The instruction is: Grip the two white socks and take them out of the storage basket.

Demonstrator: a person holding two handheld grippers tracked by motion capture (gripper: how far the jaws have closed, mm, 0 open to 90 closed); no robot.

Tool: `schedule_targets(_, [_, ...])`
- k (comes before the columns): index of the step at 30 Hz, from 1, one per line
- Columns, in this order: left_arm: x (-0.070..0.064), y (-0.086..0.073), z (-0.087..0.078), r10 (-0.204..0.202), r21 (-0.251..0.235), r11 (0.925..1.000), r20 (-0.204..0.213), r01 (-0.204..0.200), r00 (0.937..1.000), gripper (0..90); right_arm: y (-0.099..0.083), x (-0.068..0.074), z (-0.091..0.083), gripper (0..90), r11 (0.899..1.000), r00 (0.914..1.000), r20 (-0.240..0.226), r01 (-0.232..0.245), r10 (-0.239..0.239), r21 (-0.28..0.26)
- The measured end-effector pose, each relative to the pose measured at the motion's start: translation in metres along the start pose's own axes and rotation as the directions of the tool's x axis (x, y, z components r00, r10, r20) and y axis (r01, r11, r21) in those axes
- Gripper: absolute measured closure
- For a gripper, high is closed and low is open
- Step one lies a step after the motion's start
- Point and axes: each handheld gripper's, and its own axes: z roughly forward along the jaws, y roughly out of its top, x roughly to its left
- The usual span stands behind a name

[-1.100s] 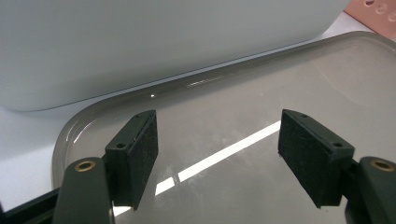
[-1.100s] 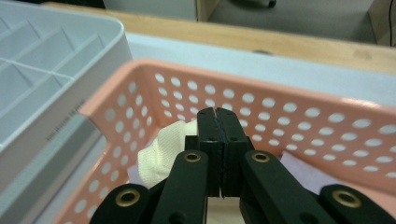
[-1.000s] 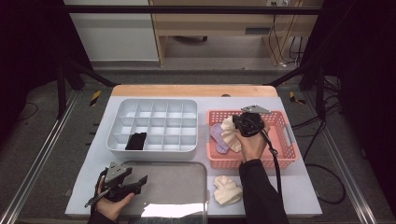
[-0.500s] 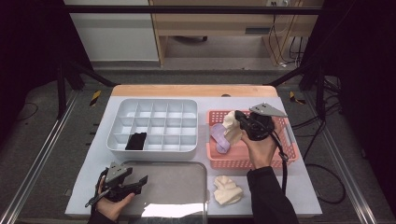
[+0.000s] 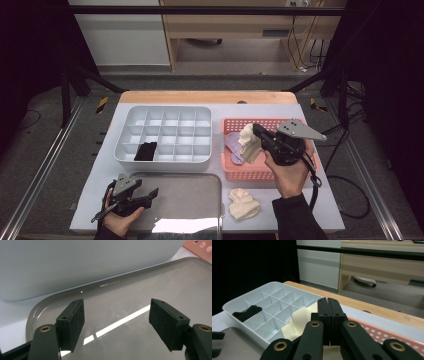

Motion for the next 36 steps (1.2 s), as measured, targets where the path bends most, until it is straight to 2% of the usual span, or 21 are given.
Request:
schedule_targets(11, [-0.001, 0.001, 0.0, 0.004, 0.002, 1.0, -0.001, -0.004, 1.0, 28.0, -0.011, 0.018, -0.041, 90.0, 1.0, 0.9972, -0.074, 0.009, -0.011, -0.027])
schedule_targets(19, [-0.001, 0.001, -0.001, 0.006, -0.003, 1.0, -0.003, -0.006, 1.0, 28.0, -0.034, 0.018, -0.067, 90.0, 1.0, 0.9975, -0.07, -0.007, 0.007, -0.007])
schedule_targets(21, [-0.001, 0.001, -0.001, 0.005, -0.005, 1.0, -0.003, -0.005, 1.0, 28.0, -0.043, 0.017, -0.07, 90.0, 1.0, 0.9982, -0.06, -0.006, 0.007, 0.011])
schedule_targets(27, [-0.001, 0.001, -0.001, 0.007, -0.004, 1.0, -0.002, -0.007, 1.0, 28.0, -0.078, 0.003, -0.076, 90.0, 0.996, 0.9982, -0.024, -0.053, 0.055, 0.075])
schedule_targets(29, [-0.001, 0.001, -0.001, 0.008, -0.004, 1.0, -0.002, -0.008, 1.0, 28.0, -0.087, -0.003, -0.077, 90.0, 0.993, 0.9981, 0.001, -0.062, 0.062, 0.099])
schedule_targets(32, [-0.001, 0.001, 0.0, 0.008, -0.002, 1.0, -0.004, -0.008, 1.0, 28.0, -0.101, -0.011, -0.08, 90.0, 0.988, 0.9969, 0.039, -0.073, 0.068, 0.133])
schedule_targets(36, [-0.002, 0.001, 0.0, 0.009, 0.0, 1.0, -0.004, -0.009, 0.9999, 28.0, -0.116, -0.017, -0.078, 90.0, 0.981, 0.995, 0.086, -0.066, 0.051, 0.182])
